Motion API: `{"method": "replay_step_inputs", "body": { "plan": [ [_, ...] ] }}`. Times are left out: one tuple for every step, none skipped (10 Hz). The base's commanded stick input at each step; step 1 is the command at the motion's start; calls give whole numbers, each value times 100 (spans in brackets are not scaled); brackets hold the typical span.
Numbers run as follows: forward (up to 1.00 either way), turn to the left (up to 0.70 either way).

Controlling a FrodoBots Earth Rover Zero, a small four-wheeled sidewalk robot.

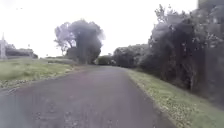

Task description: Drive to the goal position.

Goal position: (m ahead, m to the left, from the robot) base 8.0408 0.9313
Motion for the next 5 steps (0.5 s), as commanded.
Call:
{"method": "replay_step_inputs", "body": {
  "plan": [
    [70,0],
    [70,0],
    [70,0],
    [70,1],
    [70,1]
  ]
}}
